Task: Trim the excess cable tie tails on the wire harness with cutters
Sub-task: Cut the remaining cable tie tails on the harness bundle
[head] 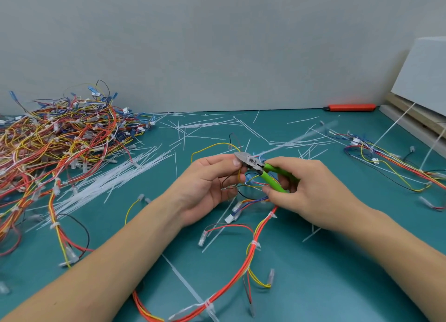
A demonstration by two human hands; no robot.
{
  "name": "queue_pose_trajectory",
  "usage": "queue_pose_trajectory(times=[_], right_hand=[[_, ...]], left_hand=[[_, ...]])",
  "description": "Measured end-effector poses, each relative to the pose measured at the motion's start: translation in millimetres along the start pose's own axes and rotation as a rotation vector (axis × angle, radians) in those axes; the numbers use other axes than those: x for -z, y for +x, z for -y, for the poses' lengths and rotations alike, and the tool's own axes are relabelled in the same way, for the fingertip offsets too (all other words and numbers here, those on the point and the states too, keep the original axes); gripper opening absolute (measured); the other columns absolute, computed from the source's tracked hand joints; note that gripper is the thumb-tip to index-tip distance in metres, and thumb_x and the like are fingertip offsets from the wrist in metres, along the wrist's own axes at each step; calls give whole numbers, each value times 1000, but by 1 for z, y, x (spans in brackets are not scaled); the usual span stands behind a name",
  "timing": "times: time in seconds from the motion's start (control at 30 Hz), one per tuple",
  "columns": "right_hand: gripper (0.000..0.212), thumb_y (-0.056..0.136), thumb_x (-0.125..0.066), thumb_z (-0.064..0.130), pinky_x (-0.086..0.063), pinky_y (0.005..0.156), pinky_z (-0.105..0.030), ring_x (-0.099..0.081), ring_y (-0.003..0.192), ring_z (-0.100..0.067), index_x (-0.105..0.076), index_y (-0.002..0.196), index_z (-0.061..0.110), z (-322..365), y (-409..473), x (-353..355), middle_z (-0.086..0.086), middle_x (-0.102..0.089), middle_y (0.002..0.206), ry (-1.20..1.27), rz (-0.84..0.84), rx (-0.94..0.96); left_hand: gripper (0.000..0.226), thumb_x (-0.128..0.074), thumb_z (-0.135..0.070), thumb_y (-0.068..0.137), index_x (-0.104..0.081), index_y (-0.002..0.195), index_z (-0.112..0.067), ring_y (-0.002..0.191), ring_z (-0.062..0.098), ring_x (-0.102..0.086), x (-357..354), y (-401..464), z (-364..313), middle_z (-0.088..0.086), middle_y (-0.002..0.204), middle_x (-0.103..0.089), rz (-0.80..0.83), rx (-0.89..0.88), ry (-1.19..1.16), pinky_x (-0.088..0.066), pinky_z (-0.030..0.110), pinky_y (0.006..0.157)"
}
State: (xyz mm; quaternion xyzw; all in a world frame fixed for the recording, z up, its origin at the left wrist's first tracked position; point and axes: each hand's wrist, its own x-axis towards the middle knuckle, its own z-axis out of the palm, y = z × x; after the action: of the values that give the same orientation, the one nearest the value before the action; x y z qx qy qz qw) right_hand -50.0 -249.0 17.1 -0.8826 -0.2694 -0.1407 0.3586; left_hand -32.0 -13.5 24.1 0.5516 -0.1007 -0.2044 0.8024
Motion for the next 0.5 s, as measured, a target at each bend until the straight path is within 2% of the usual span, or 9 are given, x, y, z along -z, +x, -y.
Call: queue_pose_trajectory(times=[0.1,0.23,0.4,0.5], right_hand=[[34,82,-72,42,-51,71,-35,-56,73,-14,-66,115,39,3,0,0,10,-56,77,-53,-31,-3],[59,78,-72,47,-48,95,-31,-57,99,-7,-63,135,33,5,-1,-1,21,-60,100,-118,-11,17],[54,81,-75,38,-49,89,-26,-61,93,-9,-65,134,34,5,0,2,18,-61,93,-99,-8,30],[45,84,-78,32,-50,75,-28,-59,78,-12,-67,127,37,2,0,1,12,-59,82,-68,-9,9]], left_hand=[[9,-74,-16,86,-78,94,-16,70,7,-67,-1,0,1,0,87,-71,-2,-3,4,-50,21,61],[14,-71,-19,83,-79,94,-17,73,9,-68,-3,0,3,-1,88,-72,-4,14,23,-50,21,61],[15,-69,-18,85,-77,97,-14,73,9,-67,-2,-1,2,1,87,-71,-7,2,25,-49,21,58],[13,-69,-19,86,-76,97,-15,74,10,-67,-2,-1,1,0,87,-70,-11,1,33,-48,22,58]])
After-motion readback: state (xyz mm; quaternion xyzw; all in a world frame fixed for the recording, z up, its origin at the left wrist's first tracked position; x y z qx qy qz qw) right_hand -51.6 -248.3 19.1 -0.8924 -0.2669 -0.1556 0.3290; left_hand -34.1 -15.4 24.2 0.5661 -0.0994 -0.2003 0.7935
